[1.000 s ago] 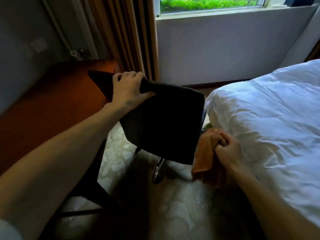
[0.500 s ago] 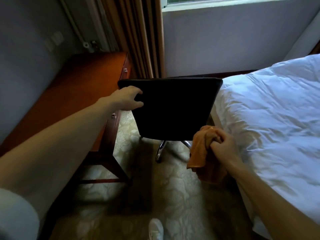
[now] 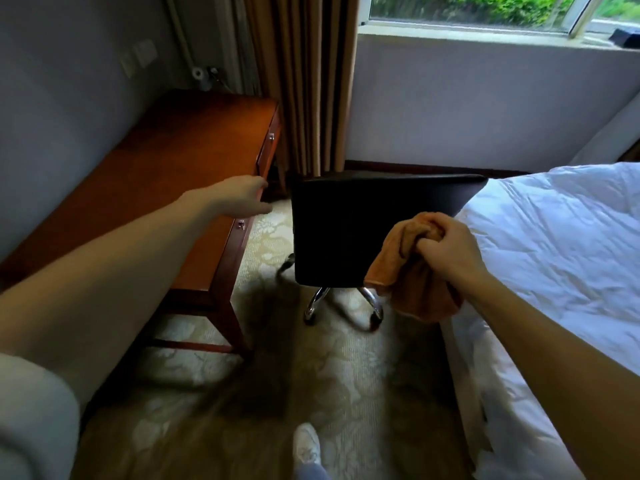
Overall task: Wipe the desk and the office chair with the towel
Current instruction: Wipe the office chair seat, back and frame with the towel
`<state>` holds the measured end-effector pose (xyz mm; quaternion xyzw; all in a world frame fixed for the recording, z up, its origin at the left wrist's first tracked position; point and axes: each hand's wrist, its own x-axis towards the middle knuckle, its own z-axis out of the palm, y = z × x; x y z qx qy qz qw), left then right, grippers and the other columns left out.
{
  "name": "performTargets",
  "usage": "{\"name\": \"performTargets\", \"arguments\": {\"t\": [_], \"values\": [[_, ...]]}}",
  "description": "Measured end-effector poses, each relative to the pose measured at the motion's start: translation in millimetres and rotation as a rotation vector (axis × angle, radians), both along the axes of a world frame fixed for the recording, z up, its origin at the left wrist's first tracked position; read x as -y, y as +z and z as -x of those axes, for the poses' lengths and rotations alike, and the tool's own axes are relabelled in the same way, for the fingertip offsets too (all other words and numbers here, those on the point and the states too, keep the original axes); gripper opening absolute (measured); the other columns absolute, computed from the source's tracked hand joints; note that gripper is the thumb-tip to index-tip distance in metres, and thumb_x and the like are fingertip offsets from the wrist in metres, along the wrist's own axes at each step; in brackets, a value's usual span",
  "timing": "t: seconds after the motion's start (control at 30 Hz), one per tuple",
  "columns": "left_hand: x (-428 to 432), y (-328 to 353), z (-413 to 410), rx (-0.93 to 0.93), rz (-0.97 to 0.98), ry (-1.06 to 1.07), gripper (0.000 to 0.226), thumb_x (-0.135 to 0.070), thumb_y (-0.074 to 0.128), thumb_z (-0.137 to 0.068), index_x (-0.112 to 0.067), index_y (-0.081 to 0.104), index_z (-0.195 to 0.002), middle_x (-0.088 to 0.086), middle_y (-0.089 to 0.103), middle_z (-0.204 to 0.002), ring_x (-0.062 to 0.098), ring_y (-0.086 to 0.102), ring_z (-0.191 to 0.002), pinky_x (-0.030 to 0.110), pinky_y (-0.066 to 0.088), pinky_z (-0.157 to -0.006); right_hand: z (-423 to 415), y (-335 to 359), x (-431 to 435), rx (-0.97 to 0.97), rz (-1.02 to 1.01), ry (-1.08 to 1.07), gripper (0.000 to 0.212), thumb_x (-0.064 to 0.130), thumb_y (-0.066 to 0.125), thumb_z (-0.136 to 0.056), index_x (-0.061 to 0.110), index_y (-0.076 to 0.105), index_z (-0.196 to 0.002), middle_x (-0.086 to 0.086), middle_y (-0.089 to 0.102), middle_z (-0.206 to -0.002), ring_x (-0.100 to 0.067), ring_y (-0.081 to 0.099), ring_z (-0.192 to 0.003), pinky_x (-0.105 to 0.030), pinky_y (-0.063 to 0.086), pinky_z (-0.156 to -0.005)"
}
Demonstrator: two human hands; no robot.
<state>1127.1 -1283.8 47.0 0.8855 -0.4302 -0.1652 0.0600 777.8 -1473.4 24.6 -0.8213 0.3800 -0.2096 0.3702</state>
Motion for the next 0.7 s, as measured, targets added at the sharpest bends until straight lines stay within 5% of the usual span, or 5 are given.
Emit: {"name": "performTargets", "arguments": {"t": [0.17, 0.27, 0.37, 0.5, 0.7], "values": [[33, -21, 0, -0.257, 0.065, -0.072, 0.082, -0.039, 0.061, -0.103, -0.012, 0.013, -0.164, 0.008, 0.018, -0.171, 0.027, 0.026, -0.154, 0.040, 0.028, -0.123, -40, -2, 38, -0.245, -0.122, -0.084, 0.079, 0.023, 0.072, -0.084, 0.021, 0.040, -0.156, -0.005, 0.060, -0.123, -0.025, 0.058, -0.108, -0.027, 0.039, -0.082], [62, -29, -14, -0.302, 0.107, -0.067, 0.091, -0.035, 0.063, -0.102, -0.009, 0.002, -0.165, 0.007, 0.005, -0.173, 0.024, 0.013, -0.159, 0.037, 0.019, -0.127, -64, -3, 73, -0.500, -0.159, -0.080, 0.083, 0.027, 0.076, -0.084, 0.010, 0.034, -0.154, -0.021, 0.056, -0.141, -0.035, 0.057, -0.119, -0.031, 0.039, -0.084], [87, -31, -21, -0.320, 0.138, -0.078, 0.091, -0.034, 0.068, -0.099, -0.007, 0.009, -0.164, 0.009, 0.015, -0.172, 0.026, 0.021, -0.156, 0.033, 0.023, -0.122, -78, -7, 100, -0.639, -0.125, -0.102, 0.079, 0.038, 0.076, -0.076, 0.006, 0.041, -0.140, -0.022, 0.059, -0.125, -0.032, 0.053, -0.098, -0.036, 0.042, -0.077], [109, -56, -5, -0.304, 0.126, -0.150, 0.063, -0.034, 0.073, -0.092, -0.010, 0.045, -0.143, 0.013, 0.054, -0.140, 0.031, 0.055, -0.128, 0.042, 0.048, -0.106, -84, -19, 128, -0.616, -0.155, -0.160, 0.090, 0.031, 0.077, -0.084, 0.005, 0.024, -0.151, -0.027, 0.057, -0.132, -0.035, 0.055, -0.102, -0.038, 0.043, -0.082], [124, -93, 16, -0.013, 0.233, -0.212, 0.054, -0.054, 0.067, -0.087, -0.019, 0.045, -0.122, 0.005, 0.055, -0.120, 0.028, 0.055, -0.110, 0.040, 0.048, -0.088, -82, -27, 156, -0.589, -0.240, -0.233, 0.117, 0.036, 0.078, -0.085, 0.012, -0.009, -0.161, -0.031, 0.055, -0.137, -0.045, 0.058, -0.120, -0.039, 0.043, -0.085]]}}
